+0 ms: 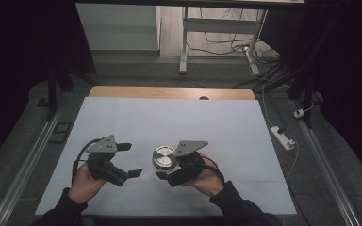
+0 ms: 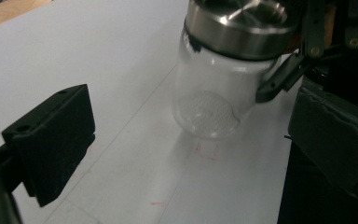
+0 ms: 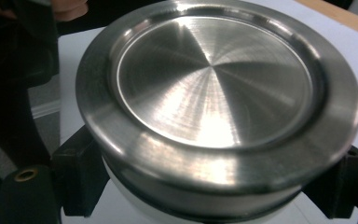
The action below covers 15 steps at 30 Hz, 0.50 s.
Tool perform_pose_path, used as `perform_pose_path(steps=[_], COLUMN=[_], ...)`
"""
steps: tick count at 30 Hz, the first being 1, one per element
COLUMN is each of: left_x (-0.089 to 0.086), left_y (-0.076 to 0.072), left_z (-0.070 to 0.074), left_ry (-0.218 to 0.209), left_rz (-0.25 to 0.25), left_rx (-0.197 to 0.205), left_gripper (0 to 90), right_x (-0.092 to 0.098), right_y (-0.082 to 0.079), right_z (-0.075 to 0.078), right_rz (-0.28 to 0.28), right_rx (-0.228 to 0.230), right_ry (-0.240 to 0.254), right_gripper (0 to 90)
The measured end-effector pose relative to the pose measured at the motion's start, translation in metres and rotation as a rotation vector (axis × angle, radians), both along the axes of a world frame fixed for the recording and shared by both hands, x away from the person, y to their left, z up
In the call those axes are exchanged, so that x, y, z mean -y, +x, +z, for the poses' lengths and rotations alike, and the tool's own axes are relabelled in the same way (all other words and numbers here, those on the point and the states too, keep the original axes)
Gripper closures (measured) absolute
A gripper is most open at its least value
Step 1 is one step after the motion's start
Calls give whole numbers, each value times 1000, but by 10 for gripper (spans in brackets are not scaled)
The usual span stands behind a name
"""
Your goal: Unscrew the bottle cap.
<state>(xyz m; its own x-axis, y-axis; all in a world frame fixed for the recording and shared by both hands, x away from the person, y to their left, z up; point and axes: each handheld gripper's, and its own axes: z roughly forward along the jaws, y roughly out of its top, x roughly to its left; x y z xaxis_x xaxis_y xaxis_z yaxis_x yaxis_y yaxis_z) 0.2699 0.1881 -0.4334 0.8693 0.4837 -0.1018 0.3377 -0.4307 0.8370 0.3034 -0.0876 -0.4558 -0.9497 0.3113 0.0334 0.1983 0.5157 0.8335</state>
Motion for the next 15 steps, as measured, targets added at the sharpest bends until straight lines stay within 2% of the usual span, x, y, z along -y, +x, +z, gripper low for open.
perform_pose_path(steps=[5, 12, 15], left_x=[12, 31, 35], left_y=[6, 14, 17], left_z=[4, 7, 8], left_ry=[-3, 23, 8], left_rz=[-90, -225, -289], left_rx=[10, 45, 51], left_gripper=[5, 38, 57], right_x=[-5, -8, -10], right_y=[-4, -9, -12], right_z=[-2, -1, -1], right_rz=[38, 87, 117], right_rx=[-6, -27, -25], right_ry=[-9, 0, 0], right_gripper=[146, 146, 146])
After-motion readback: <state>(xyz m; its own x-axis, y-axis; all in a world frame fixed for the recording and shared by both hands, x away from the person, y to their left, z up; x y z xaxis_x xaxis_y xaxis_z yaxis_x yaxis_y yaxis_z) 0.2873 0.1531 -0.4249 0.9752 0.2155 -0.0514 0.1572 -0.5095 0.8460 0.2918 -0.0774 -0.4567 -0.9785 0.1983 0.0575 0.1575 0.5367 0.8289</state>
